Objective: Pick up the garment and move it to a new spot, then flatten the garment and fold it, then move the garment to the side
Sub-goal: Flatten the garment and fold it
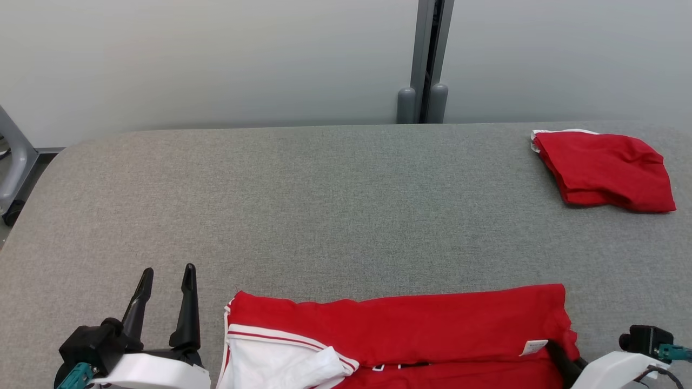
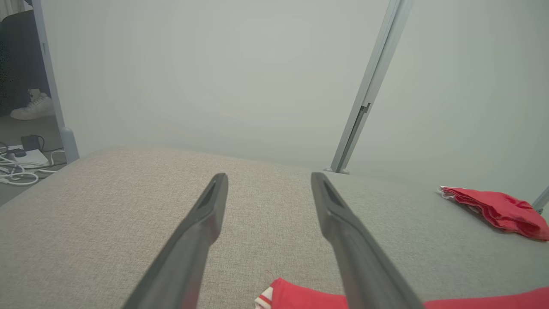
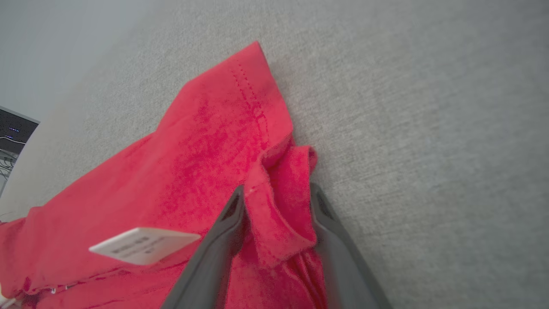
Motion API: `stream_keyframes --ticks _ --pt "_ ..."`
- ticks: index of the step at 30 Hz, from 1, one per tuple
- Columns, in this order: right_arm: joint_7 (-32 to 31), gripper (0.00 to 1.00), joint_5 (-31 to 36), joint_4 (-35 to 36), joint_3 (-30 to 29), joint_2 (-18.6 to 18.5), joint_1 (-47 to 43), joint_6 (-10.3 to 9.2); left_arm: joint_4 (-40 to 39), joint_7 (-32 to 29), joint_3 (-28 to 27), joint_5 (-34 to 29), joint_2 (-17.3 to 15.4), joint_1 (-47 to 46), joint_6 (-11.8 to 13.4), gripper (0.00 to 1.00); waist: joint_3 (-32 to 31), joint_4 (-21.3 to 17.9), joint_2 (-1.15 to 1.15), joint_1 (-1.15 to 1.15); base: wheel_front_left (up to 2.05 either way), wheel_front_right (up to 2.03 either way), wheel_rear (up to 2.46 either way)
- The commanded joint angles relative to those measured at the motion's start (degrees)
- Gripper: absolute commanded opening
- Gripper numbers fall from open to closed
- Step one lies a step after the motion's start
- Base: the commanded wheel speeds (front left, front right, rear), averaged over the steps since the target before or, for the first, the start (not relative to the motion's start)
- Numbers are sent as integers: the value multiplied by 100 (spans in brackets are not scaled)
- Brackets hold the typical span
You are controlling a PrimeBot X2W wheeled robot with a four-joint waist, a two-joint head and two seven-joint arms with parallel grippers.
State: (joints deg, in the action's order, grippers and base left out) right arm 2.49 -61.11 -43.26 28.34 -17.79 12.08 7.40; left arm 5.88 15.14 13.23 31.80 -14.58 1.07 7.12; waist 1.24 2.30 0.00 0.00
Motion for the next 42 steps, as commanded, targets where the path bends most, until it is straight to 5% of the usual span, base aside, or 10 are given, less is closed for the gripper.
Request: stream_keyframes --ticks 1,14,28,42 --pt "-125 0 -77 4 201 159 -143 16 -4 7 -49 -50 11 2 -31 100 4 1 0 0 0 0 0" --pt "637 0 -432 276 411 -284 236 15 66 7 -177 -215 187 18 -152 100 -21 -78 0 0 0 0 0" --pt "1053 0 -622 132 183 -1189 610 11 151 7 -275 -309 320 53 -287 100 -41 -130 0 0 0 0 0" --pt "1160 0 -205 1838 315 -1341 279 11 275 7 -421 -367 431 111 -394 100 -181 -106 0 0 0 0 0"
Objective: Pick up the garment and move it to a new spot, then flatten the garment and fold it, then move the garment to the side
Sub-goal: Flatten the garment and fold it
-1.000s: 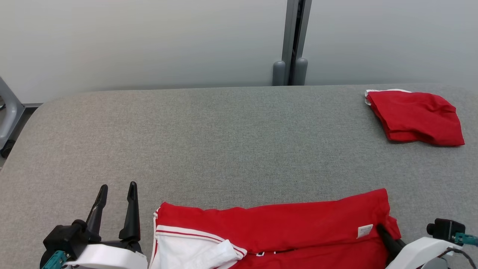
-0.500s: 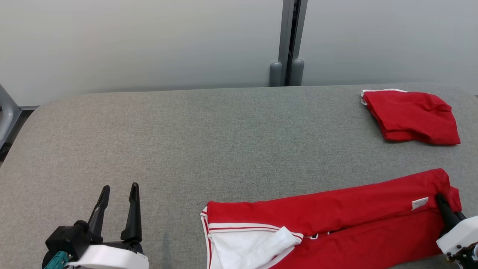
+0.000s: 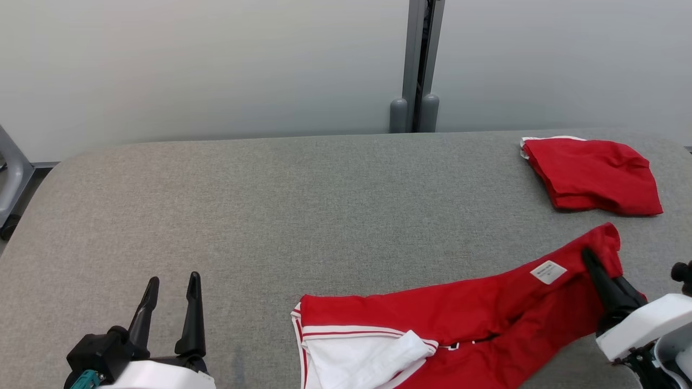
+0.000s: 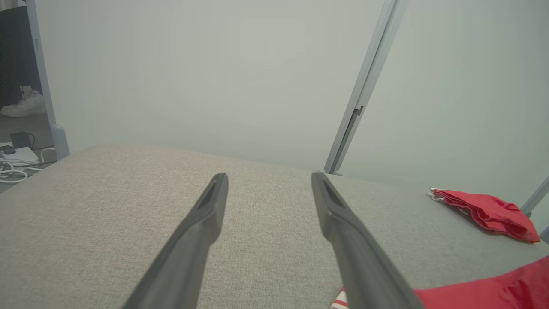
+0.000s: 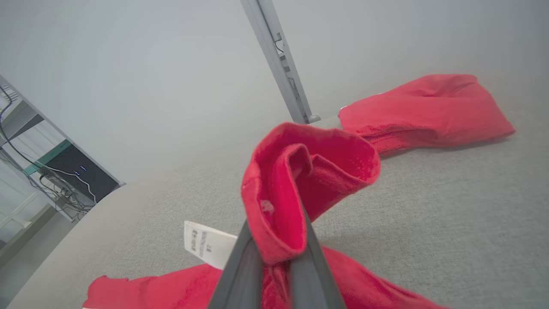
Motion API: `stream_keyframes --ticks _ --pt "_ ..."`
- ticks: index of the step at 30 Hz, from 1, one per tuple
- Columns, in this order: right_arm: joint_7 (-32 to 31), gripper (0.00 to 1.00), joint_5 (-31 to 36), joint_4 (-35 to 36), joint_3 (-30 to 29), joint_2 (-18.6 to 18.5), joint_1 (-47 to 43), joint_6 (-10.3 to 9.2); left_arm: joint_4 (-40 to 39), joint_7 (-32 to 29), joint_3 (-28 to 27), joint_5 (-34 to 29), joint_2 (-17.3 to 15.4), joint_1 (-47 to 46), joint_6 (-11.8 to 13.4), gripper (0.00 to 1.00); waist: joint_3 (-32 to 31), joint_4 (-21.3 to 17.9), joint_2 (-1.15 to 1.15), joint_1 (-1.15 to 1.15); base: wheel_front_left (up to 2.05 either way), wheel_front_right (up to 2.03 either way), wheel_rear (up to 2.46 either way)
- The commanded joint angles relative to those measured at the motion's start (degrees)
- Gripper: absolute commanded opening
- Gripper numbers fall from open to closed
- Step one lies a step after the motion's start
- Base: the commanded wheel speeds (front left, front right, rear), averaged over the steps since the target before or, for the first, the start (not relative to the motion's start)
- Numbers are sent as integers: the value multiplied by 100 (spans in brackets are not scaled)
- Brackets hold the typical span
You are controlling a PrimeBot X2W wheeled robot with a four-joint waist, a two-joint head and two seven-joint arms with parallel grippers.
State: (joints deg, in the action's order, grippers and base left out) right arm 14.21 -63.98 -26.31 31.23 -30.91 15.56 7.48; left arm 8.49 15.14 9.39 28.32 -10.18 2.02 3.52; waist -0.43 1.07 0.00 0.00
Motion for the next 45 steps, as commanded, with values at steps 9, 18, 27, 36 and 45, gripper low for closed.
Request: stream_keyframes --ticks 9,18,27,36,45 --pt "-615 0 622 1417 222 180 -301 4 105 7 -36 -69 72 34 -93 100 -87 361 0 0 0 0 0" --pt "-1238 0 757 1504 482 1122 -351 4 230 6 6 -102 93 -9 -146 100 -114 1008 0 0 0 0 0" --pt "-1540 0 632 761 718 1757 -34 4 293 -4 24 -88 70 2 -150 100 -164 1548 0 0 0 0 0" --pt "-1610 49 586 35 879 2121 185 5 288 -9 12 -29 37 5 -113 100 -136 1745 0 0 0 0 0" --pt "-1231 100 348 552 966 2038 275 5 254 -20 5 -17 -15 16 -85 100 -165 1510 0 0 0 0 0"
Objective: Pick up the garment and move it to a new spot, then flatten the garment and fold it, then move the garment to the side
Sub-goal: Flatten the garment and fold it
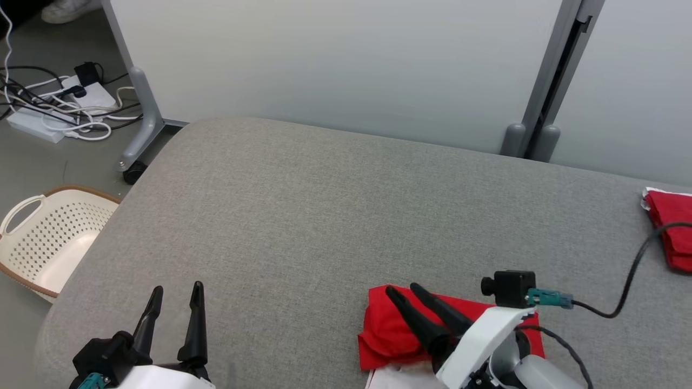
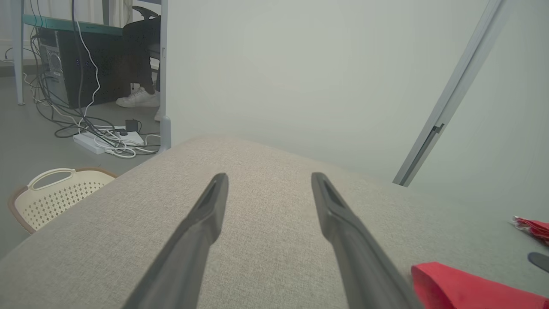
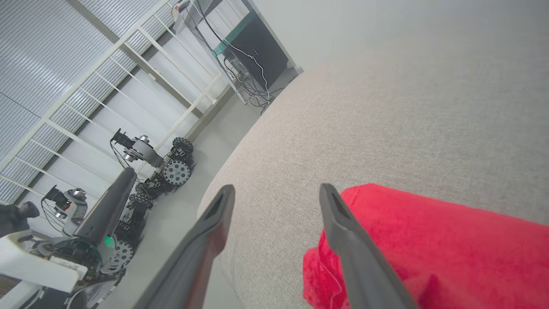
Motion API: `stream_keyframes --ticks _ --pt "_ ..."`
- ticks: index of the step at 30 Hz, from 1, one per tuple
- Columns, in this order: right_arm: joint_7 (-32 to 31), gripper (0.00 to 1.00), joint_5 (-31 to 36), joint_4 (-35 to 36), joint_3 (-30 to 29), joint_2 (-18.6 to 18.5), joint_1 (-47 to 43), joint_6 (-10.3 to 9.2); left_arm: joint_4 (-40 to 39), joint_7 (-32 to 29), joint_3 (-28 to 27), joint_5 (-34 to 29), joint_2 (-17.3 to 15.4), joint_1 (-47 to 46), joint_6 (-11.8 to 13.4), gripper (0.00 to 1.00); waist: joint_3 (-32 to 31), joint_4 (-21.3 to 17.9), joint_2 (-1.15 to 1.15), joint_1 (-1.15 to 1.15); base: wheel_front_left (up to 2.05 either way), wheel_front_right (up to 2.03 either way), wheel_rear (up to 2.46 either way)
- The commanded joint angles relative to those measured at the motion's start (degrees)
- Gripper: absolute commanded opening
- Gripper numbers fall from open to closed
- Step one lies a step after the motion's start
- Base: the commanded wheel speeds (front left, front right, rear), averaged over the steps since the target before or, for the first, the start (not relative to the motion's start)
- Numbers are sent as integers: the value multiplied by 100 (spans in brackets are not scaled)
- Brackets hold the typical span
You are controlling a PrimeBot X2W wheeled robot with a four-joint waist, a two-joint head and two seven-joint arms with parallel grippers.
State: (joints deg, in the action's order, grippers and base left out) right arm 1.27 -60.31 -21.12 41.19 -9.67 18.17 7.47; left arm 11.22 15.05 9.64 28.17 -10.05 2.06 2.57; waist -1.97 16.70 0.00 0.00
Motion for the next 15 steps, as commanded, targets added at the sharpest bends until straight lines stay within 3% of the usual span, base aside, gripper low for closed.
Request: stream_keyframes --ticks 1,7,12,15 --pt "148 100 -60 187 -74 -134 5 6 -33 -9 -25 2 -36 22 20 100 -17 -100 0 0 0 0 0" --pt "474 100 -120 833 -555 -641 -110 5 -100 -1 -23 -3 -56 60 49 100 -23 -357 0 0 0 0 0" --pt "481 100 258 766 -1267 -1187 -324 6 -135 2 8 7 -26 64 45 100 -2 -526 0 0 0 0 0" --pt "422 100 477 647 -1580 -1227 -459 6 -134 4 13 17 -17 54 47 100 18 -576 0 0 0 0 0"
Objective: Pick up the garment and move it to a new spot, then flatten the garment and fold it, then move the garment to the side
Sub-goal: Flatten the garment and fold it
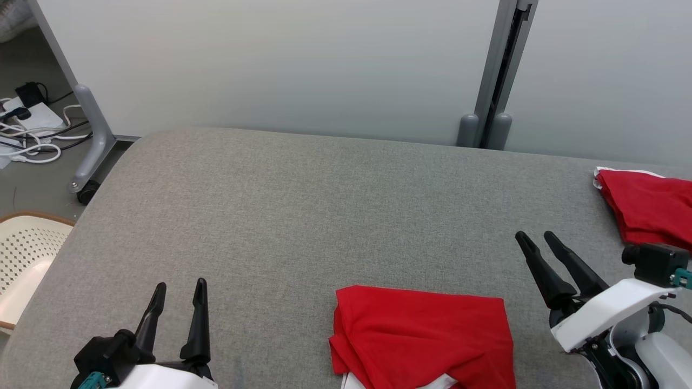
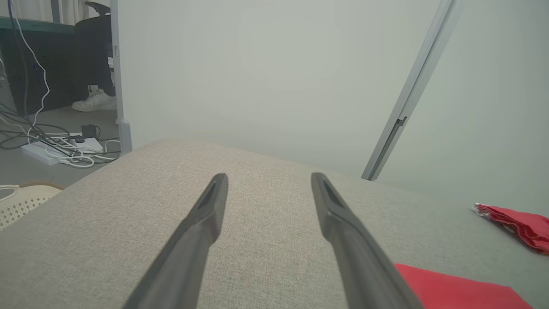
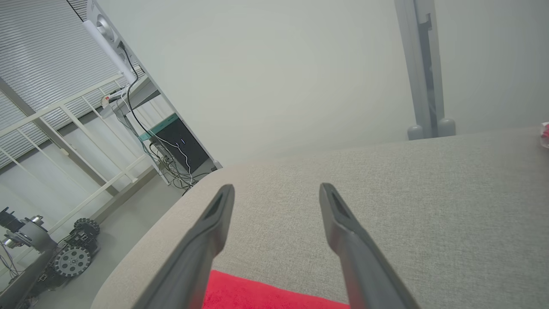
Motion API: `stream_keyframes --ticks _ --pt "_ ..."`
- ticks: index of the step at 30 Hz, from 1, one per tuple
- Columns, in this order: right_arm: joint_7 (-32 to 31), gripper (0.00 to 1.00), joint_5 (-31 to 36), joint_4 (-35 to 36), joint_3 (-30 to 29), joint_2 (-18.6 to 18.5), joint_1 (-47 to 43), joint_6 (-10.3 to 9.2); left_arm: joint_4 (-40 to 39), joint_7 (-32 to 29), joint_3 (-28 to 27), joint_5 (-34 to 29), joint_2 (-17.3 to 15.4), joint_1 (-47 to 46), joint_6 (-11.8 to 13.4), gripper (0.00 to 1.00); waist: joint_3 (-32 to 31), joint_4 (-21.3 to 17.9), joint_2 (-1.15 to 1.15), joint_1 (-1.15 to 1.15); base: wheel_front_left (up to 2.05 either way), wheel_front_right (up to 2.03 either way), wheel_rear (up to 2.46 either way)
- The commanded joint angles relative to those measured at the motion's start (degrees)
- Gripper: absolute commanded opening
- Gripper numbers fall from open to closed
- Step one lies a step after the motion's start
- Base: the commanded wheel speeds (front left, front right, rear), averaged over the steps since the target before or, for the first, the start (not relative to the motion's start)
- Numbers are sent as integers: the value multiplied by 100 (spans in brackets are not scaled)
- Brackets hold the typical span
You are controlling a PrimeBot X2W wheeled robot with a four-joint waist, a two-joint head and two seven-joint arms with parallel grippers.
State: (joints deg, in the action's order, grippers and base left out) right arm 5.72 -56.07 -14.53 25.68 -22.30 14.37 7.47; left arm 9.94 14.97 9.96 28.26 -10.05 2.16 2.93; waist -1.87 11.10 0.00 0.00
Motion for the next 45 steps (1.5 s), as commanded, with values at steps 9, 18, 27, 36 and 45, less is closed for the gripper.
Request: stream_keyframes --ticks 9,18,27,36,45 --pt "-418 0 744 -158 -329 187 -206 6 41 15 23 15 -33 -47 -14 100 0 -3 0 0 0 0 0" --pt "-1453 0 1639 -883 -86 77 -429 5 66 -2 53 46 -77 -50 -16 100 6 227 0 0 0 0 0" --pt "-1853 0 1265 -700 348 325 -824 6 69 -12 87 54 -114 -45 7 100 11 398 0 0 0 0 0" --pt "-2192 0 1129 149 1063 359 -1111 6 62 -13 111 66 -107 15 59 100 14 408 0 0 0 0 0" --pt "-2482 0 1156 416 1749 369 -1082 5 115 -6 134 120 -93 -40 47 100 4 307 0 0 0 0 0"
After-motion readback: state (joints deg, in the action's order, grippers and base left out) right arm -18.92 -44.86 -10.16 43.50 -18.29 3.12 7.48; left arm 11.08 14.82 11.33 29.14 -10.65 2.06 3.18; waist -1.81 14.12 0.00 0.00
